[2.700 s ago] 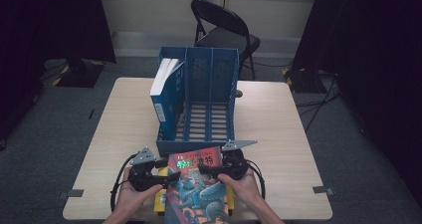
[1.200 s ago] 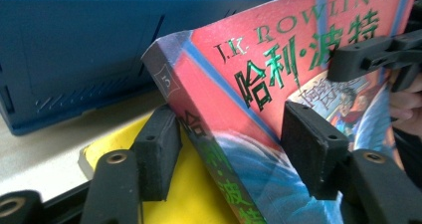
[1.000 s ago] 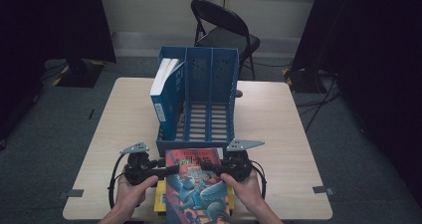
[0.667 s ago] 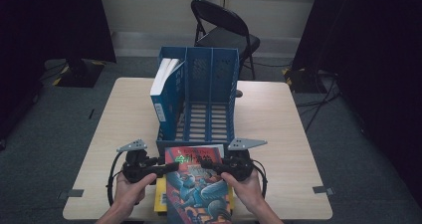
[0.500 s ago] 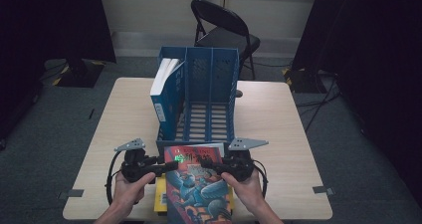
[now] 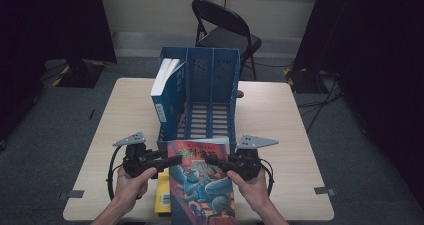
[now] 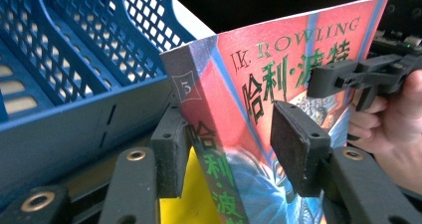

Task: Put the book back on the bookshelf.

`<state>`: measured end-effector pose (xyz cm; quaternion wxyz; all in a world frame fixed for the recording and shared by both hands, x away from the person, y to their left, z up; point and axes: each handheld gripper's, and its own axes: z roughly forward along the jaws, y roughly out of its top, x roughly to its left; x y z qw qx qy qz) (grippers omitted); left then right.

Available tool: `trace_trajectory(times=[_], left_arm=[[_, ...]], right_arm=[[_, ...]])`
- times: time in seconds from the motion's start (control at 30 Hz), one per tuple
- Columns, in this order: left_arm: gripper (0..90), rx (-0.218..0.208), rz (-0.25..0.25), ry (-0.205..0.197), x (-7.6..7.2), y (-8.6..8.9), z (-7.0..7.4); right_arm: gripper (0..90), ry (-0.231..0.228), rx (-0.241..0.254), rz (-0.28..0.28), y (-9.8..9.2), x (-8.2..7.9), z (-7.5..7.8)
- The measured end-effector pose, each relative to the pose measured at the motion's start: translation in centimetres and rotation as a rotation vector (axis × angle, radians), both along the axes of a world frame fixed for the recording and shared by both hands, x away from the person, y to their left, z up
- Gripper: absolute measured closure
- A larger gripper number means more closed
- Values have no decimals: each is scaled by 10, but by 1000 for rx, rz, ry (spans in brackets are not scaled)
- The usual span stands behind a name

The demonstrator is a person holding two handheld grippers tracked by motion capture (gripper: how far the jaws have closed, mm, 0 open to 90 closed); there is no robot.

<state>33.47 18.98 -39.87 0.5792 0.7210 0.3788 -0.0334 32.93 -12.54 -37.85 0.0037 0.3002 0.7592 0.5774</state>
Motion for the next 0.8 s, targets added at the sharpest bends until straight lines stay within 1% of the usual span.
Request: trace_trajectory(times=[0.03,0.07,0.1,0.13,0.17,0.2,0.23,0.27,0.3,0.33,0.37,0.4,0.43,0.47,0.5,0.53,0.57,0.6,0.63,0.67,0.7,0.73,0.77,0.8], left_arm=[[500,-12,-2,0,0,-1,2],[500,-14,-11,-8,0,-2,4],[499,-14,-11,-8,0,-2,4],[494,-51,-40,2,1,-3,6],[497,-51,-40,2,1,-3,6],[521,-38,-33,-10,0,-4,8],[521,6,-22,-40,-2,-7,9],[508,2,-24,-30,-2,-10,10],[498,-18,-31,-6,0,-11,9],[508,-18,-34,-10,0,-13,9],[534,-5,-39,-25,0,-16,9],[560,15,-40,-27,1,-20,11],[573,15,-40,-27,1,-20,11],[584,-9,-43,-17,3,-19,13],[607,-9,-43,-17,3,-19,13],[607,-27,-48,-22,3,-18,14],[628,-32,-57,-28,3,-17,17],[650,-25,-51,-48,3,-18,23],[654,-25,-51,-48,3,-18,23],[655,-12,-51,-67,3,-19,30],[659,-12,-51,-67,3,-19,30],[664,-10,-52,-70,4,-19,34],[664,-14,-49,-76,4,-19,37],[674,-22,-50,-88,5,-18,44]], right_arm=[[854,-6,-4,0,0,0,1],[854,-5,-3,-8,-1,0,3],[854,-5,-3,-8,-1,0,3],[853,-6,-3,-14,-4,1,4],[853,-6,-3,-14,-4,1,4],[854,0,8,-24,-7,1,4],[854,0,8,-24,-7,1,4],[854,-3,7,-25,-7,1,5],[854,-4,8,-25,-7,1,5],[854,-6,13,-18,-6,0,5],[854,-9,15,-13,-5,0,5],[854,-18,12,0,-2,-1,8],[854,-18,12,0,-2,-1,8],[854,-41,-1,-5,2,-3,11],[854,-41,-1,-5,2,-3,11],[854,-50,-3,-8,2,-4,13],[854,-43,9,-6,1,-3,14],[854,-47,20,-9,0,-2,17],[854,-47,20,-9,0,-2,17],[854,-53,29,-13,-1,-2,21],[854,-53,29,-13,-1,-2,21],[855,-64,39,-20,-1,-1,25],[855,-64,39,-20,-1,-1,25],[854,-72,49,-23,-2,-1,30]])
